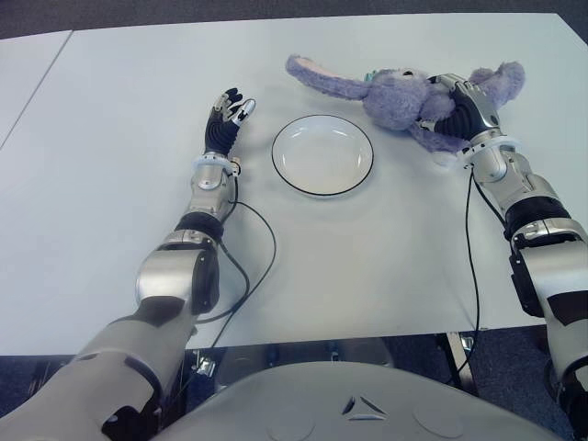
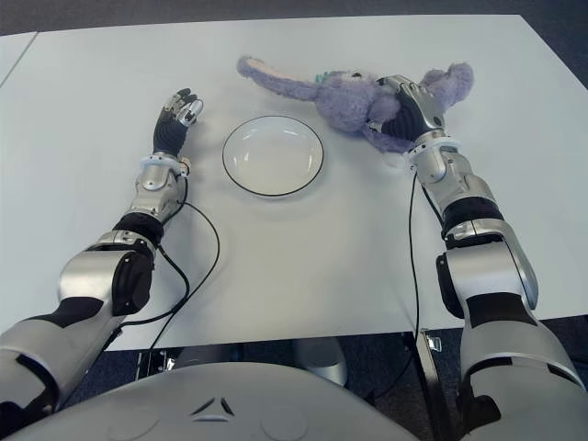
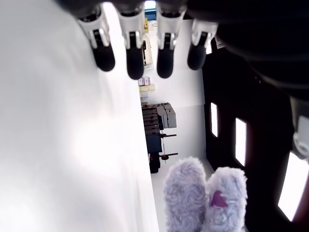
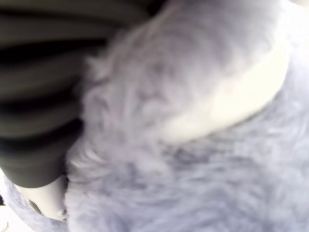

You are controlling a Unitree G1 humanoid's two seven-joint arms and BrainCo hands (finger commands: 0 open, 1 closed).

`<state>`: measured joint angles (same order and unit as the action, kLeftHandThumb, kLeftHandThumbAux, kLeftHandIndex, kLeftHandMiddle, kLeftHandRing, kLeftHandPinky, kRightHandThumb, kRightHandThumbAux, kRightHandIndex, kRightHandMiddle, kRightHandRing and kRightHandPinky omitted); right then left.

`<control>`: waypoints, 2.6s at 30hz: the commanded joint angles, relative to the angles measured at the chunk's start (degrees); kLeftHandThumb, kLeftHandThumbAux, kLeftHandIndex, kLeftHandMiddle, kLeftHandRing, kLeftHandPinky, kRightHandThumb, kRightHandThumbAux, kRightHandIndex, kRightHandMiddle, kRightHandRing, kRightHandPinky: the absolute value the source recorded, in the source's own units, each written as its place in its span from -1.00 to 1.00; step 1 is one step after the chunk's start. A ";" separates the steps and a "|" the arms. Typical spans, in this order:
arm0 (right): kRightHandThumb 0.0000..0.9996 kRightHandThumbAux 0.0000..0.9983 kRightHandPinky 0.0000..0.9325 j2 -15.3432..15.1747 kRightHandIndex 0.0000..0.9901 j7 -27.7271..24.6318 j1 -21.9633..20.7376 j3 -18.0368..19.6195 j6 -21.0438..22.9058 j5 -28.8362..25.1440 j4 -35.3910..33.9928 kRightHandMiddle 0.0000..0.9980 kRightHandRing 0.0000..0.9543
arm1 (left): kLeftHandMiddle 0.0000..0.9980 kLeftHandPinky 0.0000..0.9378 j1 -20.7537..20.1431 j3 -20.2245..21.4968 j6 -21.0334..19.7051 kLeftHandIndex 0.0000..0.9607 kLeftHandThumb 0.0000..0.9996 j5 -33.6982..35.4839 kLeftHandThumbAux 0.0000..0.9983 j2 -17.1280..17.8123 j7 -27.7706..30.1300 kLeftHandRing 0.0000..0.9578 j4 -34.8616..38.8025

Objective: Put the doll into the plate.

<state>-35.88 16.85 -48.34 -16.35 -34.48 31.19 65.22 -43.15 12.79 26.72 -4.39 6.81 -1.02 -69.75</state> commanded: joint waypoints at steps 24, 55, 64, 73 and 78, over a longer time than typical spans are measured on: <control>-0.47 0.67 0.79 -1.14 0.62 -2.84 4.43 -0.96 -7.04 0.15 -13.25 0.78 0.80 | -0.69 -0.71 13.30 -0.01 -8.09 -0.71 -1.00 0.17 -0.11 -4.50 1.38 -0.69 -8.46; -0.47 0.70 0.85 -3.05 0.63 -3.09 3.12 -0.69 -10.32 1.72 -15.22 0.81 0.82 | -0.70 -0.74 12.49 -0.81 -9.50 -0.74 -1.00 -0.43 -0.13 -5.15 0.00 -0.71 -8.63; -0.46 0.69 0.82 -3.63 0.62 -3.29 3.23 -0.81 -10.52 1.86 -14.84 0.79 0.81 | -0.69 -0.72 12.37 -0.67 -9.78 -0.76 -1.00 -0.31 -0.10 -5.23 0.07 -0.70 -8.67; -0.49 0.69 0.86 -4.25 0.62 -2.19 3.25 -0.71 -10.56 2.51 -14.79 0.81 0.82 | -0.69 -0.72 12.39 -0.51 -9.67 -0.75 -1.00 -0.18 -0.09 -5.38 -0.08 -0.70 -8.67; -0.42 0.69 0.87 -4.35 0.62 -1.60 3.02 -0.18 -10.97 2.23 -14.78 0.82 0.84 | -0.69 -0.71 12.56 -0.64 -9.50 -0.75 -1.00 -0.33 -0.09 -5.33 0.04 -0.70 -8.67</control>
<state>-39.60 14.49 -45.41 -16.94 -43.13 32.52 50.81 -44.00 12.59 27.08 -3.96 4.67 -1.05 -69.52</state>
